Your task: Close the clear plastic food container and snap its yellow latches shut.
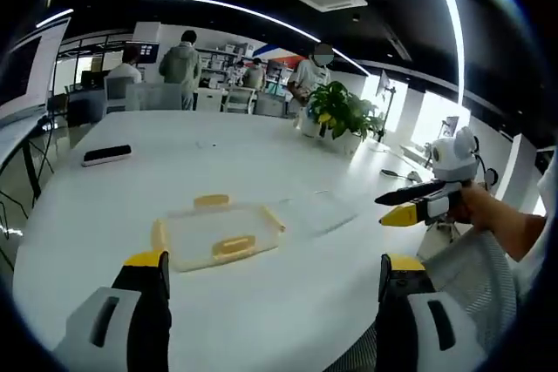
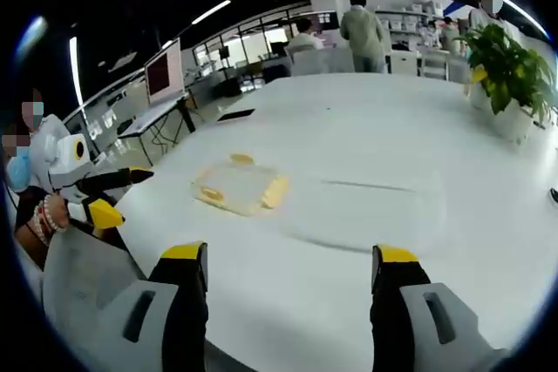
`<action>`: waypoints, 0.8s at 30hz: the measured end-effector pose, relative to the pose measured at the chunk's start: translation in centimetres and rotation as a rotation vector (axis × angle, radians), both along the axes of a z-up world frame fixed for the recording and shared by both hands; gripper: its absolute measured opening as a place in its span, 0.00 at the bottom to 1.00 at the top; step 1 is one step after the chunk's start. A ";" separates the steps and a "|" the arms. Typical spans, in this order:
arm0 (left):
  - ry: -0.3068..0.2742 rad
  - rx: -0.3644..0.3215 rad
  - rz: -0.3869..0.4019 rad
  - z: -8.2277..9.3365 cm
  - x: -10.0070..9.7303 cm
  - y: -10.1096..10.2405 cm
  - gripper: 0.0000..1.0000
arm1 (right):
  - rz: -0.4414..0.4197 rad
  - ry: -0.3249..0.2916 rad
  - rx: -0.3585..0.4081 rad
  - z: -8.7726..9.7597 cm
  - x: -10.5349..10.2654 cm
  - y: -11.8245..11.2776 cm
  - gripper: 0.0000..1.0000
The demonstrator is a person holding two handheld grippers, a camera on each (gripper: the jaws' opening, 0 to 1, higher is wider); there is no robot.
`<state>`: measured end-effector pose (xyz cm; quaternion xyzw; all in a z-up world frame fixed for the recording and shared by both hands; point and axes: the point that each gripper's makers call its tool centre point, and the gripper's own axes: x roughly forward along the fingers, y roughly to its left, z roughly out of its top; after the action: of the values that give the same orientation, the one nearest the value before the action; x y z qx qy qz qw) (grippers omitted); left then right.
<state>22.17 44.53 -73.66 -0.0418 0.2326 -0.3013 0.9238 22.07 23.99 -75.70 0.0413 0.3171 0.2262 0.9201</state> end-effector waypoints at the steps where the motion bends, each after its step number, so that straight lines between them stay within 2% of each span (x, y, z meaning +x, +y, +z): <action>1: 0.002 0.002 0.001 0.0 0.0 0.0 0.97 | 0.001 0.001 -0.002 0.0 0.0 0.0 0.74; 7: -0.001 -0.006 0.007 0.1 0.1 0.1 0.98 | -0.004 -0.001 0.000 0.0 0.0 0.0 0.75; 11: -0.024 -0.009 0.018 0.4 0.3 0.3 0.99 | -0.017 -0.033 -0.004 0.5 0.3 -0.2 0.79; 15: -0.049 -0.017 0.053 1.0 0.7 1.0 0.99 | -0.035 -0.037 -0.002 0.7 0.3 -0.5 0.79; 18: -0.076 -0.035 0.079 1.7 1.0 1.5 0.99 | -0.057 -0.088 -0.003 1.7 0.7 -0.8 0.81; 20: -0.083 -0.038 0.088 1.9 1.1 1.7 0.99 | -0.068 -0.105 -0.006 1.9 0.9 -1.1 0.87; 24: -0.092 -0.042 0.105 2.1 1.3 1.9 0.99 | -0.072 -0.094 0.001 1.8 0.9 -1.1 0.87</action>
<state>23.44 46.47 -71.55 -0.0596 0.1810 -0.2587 0.9470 22.93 22.93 -73.95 0.0423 0.2717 0.1948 0.9415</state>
